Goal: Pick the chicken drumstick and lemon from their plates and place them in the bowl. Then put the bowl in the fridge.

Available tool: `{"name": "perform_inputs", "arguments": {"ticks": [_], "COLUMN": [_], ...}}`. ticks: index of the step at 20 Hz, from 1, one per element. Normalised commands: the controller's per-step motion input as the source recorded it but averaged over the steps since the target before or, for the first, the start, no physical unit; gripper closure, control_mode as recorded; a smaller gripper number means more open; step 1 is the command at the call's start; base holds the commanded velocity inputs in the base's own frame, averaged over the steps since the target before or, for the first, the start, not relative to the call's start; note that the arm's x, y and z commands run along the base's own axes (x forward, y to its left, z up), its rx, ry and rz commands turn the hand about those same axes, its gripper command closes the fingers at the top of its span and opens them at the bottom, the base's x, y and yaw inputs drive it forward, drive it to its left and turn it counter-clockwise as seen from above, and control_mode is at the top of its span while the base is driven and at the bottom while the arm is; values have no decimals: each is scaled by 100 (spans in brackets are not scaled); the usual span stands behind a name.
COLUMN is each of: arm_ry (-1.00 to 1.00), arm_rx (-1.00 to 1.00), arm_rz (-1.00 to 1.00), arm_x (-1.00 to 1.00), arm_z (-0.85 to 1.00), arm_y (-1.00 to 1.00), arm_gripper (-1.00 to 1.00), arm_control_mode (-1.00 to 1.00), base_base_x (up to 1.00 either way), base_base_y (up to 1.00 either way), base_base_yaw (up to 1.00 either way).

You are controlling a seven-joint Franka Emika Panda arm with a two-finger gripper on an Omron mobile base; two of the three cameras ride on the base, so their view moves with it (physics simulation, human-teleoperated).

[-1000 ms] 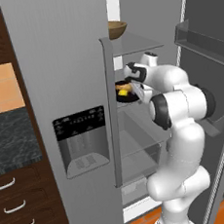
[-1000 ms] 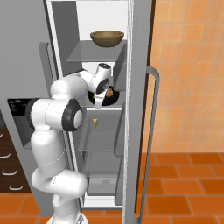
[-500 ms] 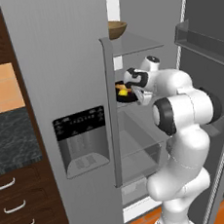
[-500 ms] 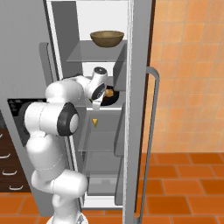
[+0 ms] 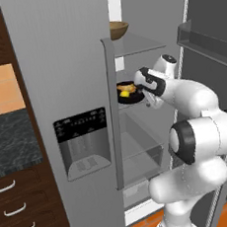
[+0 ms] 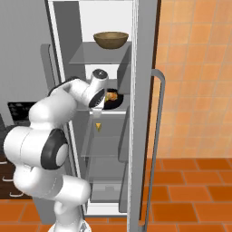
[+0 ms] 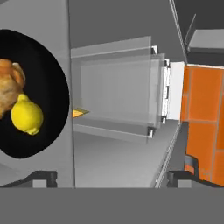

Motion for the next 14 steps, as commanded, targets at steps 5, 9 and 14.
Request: {"name": "perform_inputs", "arguments": {"ticks": [5, 9, 14], "arm_ry": [-11, 0, 0], "arm_rx": [-18, -13, -1], "arm_rz": [10, 0, -6], "arm_x": [-100, -100, -100], "arm_z": [0, 1, -4], "arm_y": [3, 3, 24], "arm_gripper": [-100, -100, -100], "arm_control_mode": [-100, -100, -100], "base_base_x": [0, 0, 0], "base_base_y": [0, 0, 0], "base_base_yaw": [0, 0, 0]}}
